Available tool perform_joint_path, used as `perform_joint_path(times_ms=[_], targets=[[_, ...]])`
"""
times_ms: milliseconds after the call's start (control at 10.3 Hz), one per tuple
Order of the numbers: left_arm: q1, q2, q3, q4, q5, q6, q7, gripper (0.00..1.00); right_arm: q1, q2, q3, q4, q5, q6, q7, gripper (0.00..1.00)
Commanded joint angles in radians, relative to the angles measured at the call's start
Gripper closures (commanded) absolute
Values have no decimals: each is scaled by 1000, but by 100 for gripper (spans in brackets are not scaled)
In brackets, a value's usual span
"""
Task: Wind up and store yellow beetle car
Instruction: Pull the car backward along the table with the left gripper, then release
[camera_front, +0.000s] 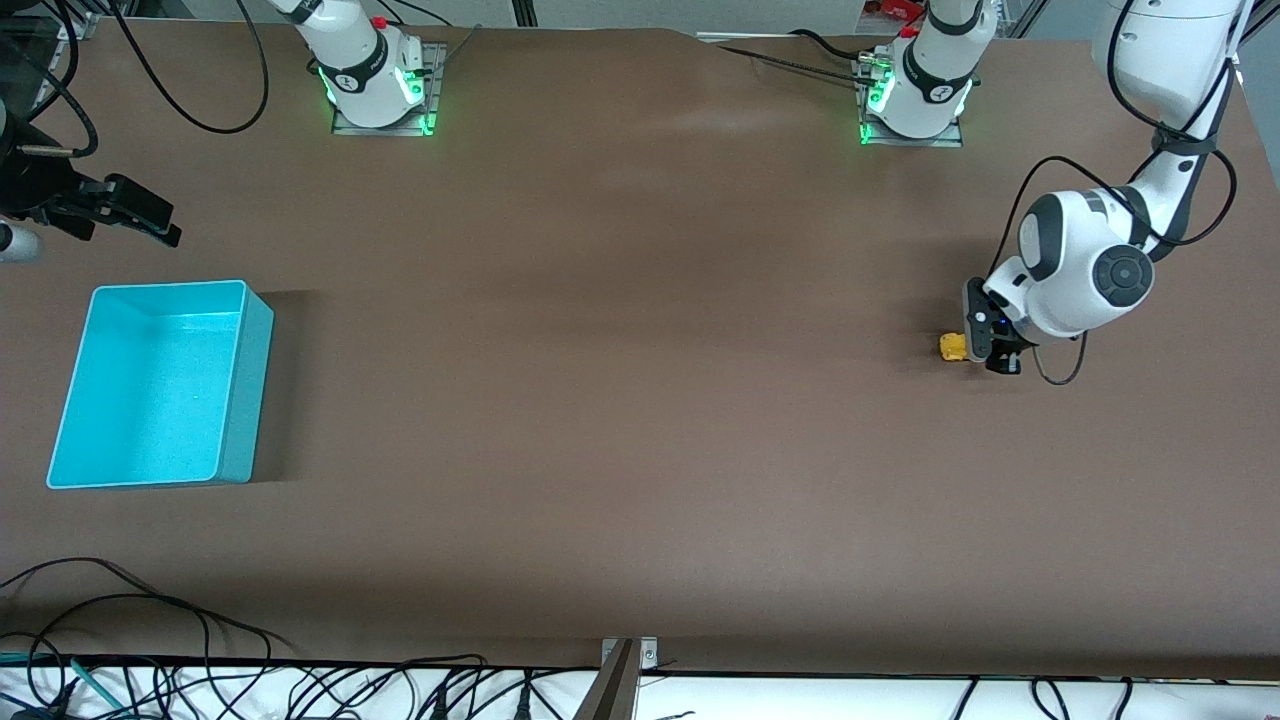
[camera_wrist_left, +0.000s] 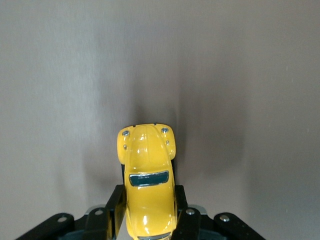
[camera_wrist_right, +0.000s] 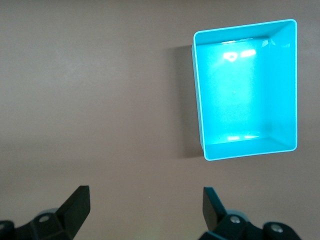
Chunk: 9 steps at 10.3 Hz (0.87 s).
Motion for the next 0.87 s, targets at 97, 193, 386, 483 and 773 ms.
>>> perform_joint_path(times_ms=[97,193,386,483,773], targets=[[17,60,42,11,-18,56,133,100,-1,0,0,13,6,-8,6,0],[19,61,54,12,-17,58,138,99,-1,0,0,13,8,-8,6,0],[22,61,68,14,-17,59,159,99,-1,0,0,13,8,-8,6,0],[21,60,68,14,-19,59,159,98,-1,0,0,13,8,-8,6,0],[13,50,65,24,-32,55,146,12,-1,0,0,13,8,-10,8,0]])
